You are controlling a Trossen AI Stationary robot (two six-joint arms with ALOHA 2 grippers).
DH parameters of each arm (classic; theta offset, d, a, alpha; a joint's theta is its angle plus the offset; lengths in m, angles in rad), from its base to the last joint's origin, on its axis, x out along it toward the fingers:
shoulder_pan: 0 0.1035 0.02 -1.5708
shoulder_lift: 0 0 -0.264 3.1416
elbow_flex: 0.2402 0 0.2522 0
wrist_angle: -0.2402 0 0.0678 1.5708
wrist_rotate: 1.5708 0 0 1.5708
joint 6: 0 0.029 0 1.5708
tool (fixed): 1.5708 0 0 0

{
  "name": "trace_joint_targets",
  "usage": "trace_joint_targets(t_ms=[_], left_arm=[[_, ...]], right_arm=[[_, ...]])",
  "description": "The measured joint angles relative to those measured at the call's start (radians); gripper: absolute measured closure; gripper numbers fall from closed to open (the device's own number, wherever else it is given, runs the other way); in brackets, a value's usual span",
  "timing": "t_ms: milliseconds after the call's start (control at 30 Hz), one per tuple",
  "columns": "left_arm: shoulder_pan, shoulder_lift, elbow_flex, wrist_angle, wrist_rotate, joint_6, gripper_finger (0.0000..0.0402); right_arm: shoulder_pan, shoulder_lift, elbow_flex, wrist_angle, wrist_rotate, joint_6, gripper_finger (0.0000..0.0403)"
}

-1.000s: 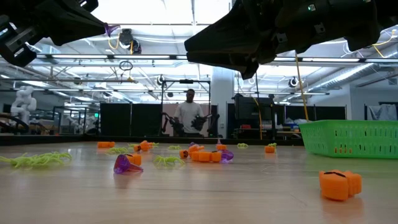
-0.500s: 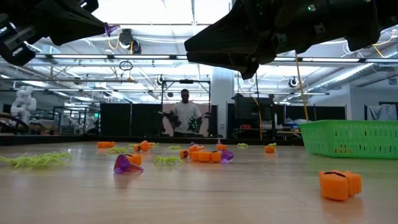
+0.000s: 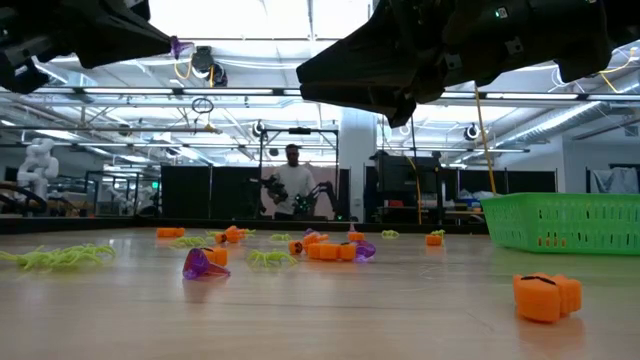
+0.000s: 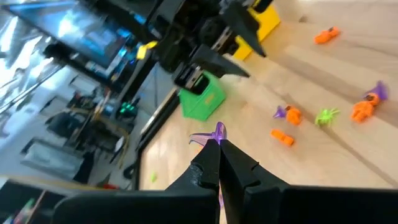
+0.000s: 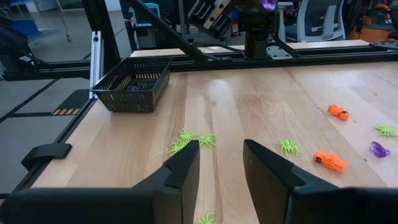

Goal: Sort Halloween decoration
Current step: Put the purple witch hat toy into the black bin

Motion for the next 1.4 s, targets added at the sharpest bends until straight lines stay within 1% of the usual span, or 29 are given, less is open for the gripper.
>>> trace_joint_targets(t_ms=[67, 133, 267, 333, 500, 633, 767, 867, 1000, 1100, 1200, 1300, 1400], left_arm=[[-0.036, 0.0, 0.009, 0.0, -0.034, -0.002, 0.0402], [-0.075, 0.0, 0.026, 0.0, -0.035, -0.011, 0.0402], [-0.144, 0.0, 0.062, -0.027, -0.036, -0.117, 0.0402], [-0.175, 0.0, 0.093, -0.124, -0.036, -0.202, 0.0402], [-0.241, 0.029, 0.209, -0.404, -0.036, -0.501, 0.0402], [-0.297, 0.097, 0.324, -0.589, 0.002, -0.654, 0.0402], [-0.343, 0.195, 0.461, -0.762, 0.091, -0.757, 0.0402], [-0.371, 0.276, 0.566, -0.883, 0.187, -0.843, 0.0402], [-0.4, 0.377, 0.67, -0.994, 0.317, -0.954, 0.0402], [-0.415, 0.444, 0.702, -1.016, 0.443, -1.04, 0.0402], [-0.43, 0.501, 0.705, -1.016, 0.548, -1.124, 0.0402], [-0.441, 0.552, 0.705, -1.018, 0.591, -1.154, 0.0402], [-0.447, 0.591, 0.705, -1.018, 0.597, -1.154, 0.0402]], right_arm=[[0.0, 0.0, 0.0, -0.001, 0.0, -0.007, 0.0293], [0.0, 0.0, 0.0, -0.006, -0.003, -0.007, 0.0293], [0.003, 0.0, 0.0, -0.018, -0.004, -0.011, 0.0293], [0.007, 0.0, 0.0, -0.023, -0.004, -0.014, 0.0293], [0.025, 0.0, 0.0, -0.03, -0.004, -0.028, 0.0293], [0.038, 0.0, 0.0, -0.03, -0.005, -0.044, 0.0293], [0.04, 0.0, 0.0, -0.03, -0.005, -0.044, 0.0293], [0.04, 0.0, 0.0, -0.03, -0.005, -0.044, 0.0293], [0.04, 0.0, 0.0, -0.03, -0.005, -0.041, 0.0293], [0.04, 0.0, 0.0, -0.03, -0.005, -0.038, 0.0293], [0.04, 0.0, 0.0, -0.03, -0.005, -0.037, 0.0293], [0.04, 0.0, 0.0, -0.03, -0.005, -0.037, 0.0293], [0.04, 0.0, 0.0, -0.03, -0.005, -0.036, 0.0293]])
